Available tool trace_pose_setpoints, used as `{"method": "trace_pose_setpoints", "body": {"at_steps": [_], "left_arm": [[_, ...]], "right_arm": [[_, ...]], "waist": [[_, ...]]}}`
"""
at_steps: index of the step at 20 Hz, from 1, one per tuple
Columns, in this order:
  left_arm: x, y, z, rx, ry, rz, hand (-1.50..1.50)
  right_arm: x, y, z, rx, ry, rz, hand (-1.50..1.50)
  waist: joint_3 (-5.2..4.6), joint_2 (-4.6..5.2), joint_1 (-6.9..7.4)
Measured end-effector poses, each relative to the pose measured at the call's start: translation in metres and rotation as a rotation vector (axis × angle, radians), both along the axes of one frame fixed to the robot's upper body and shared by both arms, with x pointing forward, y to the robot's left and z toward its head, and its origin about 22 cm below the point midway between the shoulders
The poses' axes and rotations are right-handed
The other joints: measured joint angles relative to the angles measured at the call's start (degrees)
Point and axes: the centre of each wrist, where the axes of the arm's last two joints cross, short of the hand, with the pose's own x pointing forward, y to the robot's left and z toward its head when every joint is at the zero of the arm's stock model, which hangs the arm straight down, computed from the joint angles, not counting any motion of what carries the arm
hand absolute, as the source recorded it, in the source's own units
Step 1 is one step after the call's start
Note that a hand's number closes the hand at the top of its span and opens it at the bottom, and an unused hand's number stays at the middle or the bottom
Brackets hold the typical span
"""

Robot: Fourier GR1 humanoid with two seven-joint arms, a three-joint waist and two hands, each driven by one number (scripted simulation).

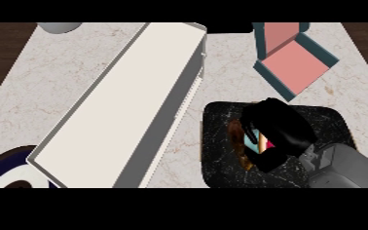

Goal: Pick the cupcake from the tray and place it in the tiered shelf

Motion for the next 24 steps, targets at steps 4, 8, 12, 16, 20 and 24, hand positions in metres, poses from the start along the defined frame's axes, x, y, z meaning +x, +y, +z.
{"method": "trace_pose_setpoints", "body": {"at_steps": [4,8,12,16,20,24], "left_arm": [[0.001,-0.002,-0.003,-0.003,-0.001,0.017,0.00],[-0.008,-0.001,-0.005,-0.002,0.015,0.014,0.00],[-0.014,-0.002,-0.005,0.000,0.021,0.017,0.00],[-0.014,-0.004,-0.006,0.006,0.011,0.019,0.00],[-0.011,-0.005,-0.005,0.002,0.000,0.018,0.00],[-0.006,-0.006,-0.004,-0.001,-0.011,0.004,0.00]], "right_arm": [[0.007,0.001,0.028,0.051,-0.095,0.105,1.50],[0.014,0.001,0.060,0.174,-0.180,0.150,1.50],[0.018,0.004,0.085,0.345,-0.214,0.167,1.50],[0.024,0.004,0.108,0.447,-0.239,0.163,1.50],[0.031,0.008,0.129,0.496,-0.256,0.148,1.50],[0.041,0.015,0.149,0.516,-0.280,0.124,1.50]], "waist": [[0.17,-0.22,-1.22],[0.40,-0.42,-2.07],[0.50,-0.47,-2.66],[0.48,-0.46,-2.41],[0.35,-0.33,-1.77],[0.17,-0.06,-0.72]]}}
